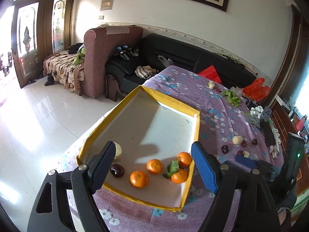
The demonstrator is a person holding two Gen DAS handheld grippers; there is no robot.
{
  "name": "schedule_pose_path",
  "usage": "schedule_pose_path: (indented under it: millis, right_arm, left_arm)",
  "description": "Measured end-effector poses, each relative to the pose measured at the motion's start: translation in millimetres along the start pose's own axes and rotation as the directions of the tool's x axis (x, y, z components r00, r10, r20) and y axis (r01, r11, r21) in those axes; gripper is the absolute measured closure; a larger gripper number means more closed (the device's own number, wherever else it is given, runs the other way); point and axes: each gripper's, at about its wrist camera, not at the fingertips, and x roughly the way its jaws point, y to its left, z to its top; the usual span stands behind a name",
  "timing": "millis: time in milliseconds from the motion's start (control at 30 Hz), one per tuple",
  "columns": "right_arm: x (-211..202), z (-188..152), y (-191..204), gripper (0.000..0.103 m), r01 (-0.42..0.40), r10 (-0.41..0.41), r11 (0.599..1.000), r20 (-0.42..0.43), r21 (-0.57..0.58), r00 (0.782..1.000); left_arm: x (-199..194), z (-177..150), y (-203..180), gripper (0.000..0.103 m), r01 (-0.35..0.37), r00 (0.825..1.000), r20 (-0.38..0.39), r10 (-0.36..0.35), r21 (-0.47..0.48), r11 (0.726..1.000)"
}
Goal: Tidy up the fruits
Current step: 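Move both tools back toward the remaining fruit on the table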
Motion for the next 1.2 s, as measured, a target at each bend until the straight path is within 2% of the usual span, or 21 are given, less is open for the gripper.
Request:
schedule_pose_path:
  millis: [167,300,400,467,567,733,800,900,1000,1067,1200]
  right_arm:
    - [-42,-17,-94,0.040,0.150,-0.154,0.977,0.014,0.153,0.988]
    - [-67,-34,-158,0.040,0.251,-0.259,0.931,-0.005,0.265,0.966]
    - [-77,-42,-189,0.040,0.281,-0.293,0.900,-0.013,0.333,0.956]
    - [-77,-44,-204,0.040,0.274,-0.290,0.884,-0.015,0.379,0.957]
    - [-67,-41,-212,0.040,0.254,-0.270,0.879,-0.019,0.404,0.963]
    - [-26,-30,-200,0.040,0.238,-0.235,0.901,-0.053,0.364,0.971]
    - [-9,-27,-195,0.040,0.260,-0.251,0.909,-0.069,0.326,0.965]
    - [10,-22,-185,0.042,0.327,-0.317,0.912,-0.082,0.248,0.945]
    - [16,-23,-180,0.042,0.337,-0.328,0.923,-0.082,0.183,0.941]
    - [19,-25,-176,0.042,0.366,-0.359,0.922,-0.076,0.130,0.930]
    - [19,-24,-180,0.042,0.360,-0.355,0.927,-0.064,0.105,0.933]
  left_arm:
    - [10,-8,-16,0.020,0.038,0.999,-0.018,-0.038,0.007,0.999]
    - [24,-15,-34,0.020,0.060,0.997,-0.057,-0.058,0.046,0.997]
    - [34,-18,-42,0.020,0.075,0.994,-0.083,-0.070,0.055,0.996]
    - [42,-20,-46,0.020,0.098,0.990,-0.110,-0.092,0.046,0.994]
    - [54,-22,-53,0.020,0.120,0.983,-0.145,-0.112,0.043,0.992]
    - [74,-28,-79,0.020,0.158,0.970,-0.198,-0.138,0.089,0.983]
    - [81,-29,-89,0.020,0.173,0.965,-0.216,-0.148,0.103,0.979]
    - [90,-29,-104,0.020,0.191,0.960,-0.229,-0.158,0.131,0.973]
    - [100,-28,-116,0.020,0.211,0.954,-0.246,-0.169,0.154,0.965]
    - [109,-26,-123,0.020,0.215,0.951,-0.259,-0.171,0.152,0.965]
    - [138,-22,-139,0.021,0.242,0.930,-0.310,-0.198,0.109,0.964]
